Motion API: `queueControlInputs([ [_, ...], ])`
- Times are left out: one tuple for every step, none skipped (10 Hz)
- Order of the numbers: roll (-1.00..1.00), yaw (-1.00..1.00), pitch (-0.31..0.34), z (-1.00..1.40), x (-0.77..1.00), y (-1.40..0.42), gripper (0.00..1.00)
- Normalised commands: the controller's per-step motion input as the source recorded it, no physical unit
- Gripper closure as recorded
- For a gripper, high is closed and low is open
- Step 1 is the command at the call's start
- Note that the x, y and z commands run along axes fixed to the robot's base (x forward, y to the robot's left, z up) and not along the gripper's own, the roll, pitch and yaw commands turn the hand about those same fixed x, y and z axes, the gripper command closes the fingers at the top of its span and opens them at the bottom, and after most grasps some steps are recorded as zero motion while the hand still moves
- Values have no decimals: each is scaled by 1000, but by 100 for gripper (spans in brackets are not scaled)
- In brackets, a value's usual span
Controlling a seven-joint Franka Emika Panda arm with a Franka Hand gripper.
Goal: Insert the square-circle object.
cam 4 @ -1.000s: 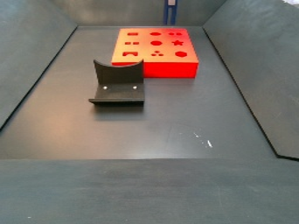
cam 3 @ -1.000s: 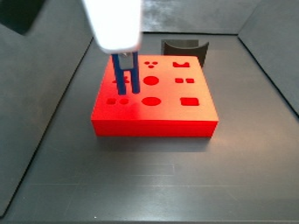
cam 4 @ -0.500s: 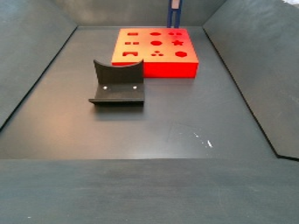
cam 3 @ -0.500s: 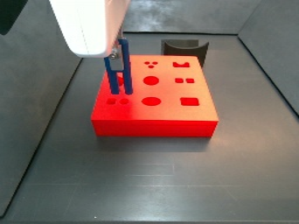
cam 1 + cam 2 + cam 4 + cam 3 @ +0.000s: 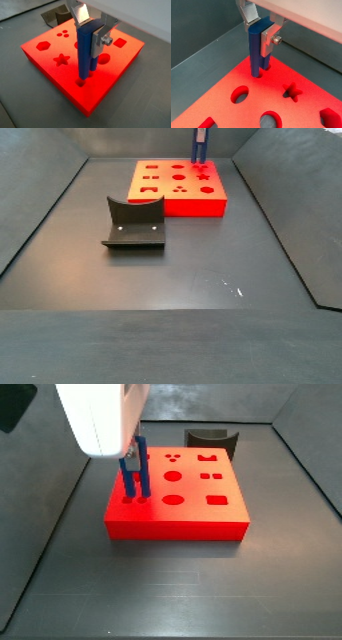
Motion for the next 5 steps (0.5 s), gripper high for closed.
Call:
queueControlInputs([
  [-279, 0, -121, -263, -37, 120, 100],
  [-254, 0, -100, -163, -71, 131, 100],
  [-126, 0, -11, 0, -191, 74, 100],
  [-64, 0, -19, 74, -214, 0, 100],
  [0, 0, -19, 20, -246, 0, 100],
])
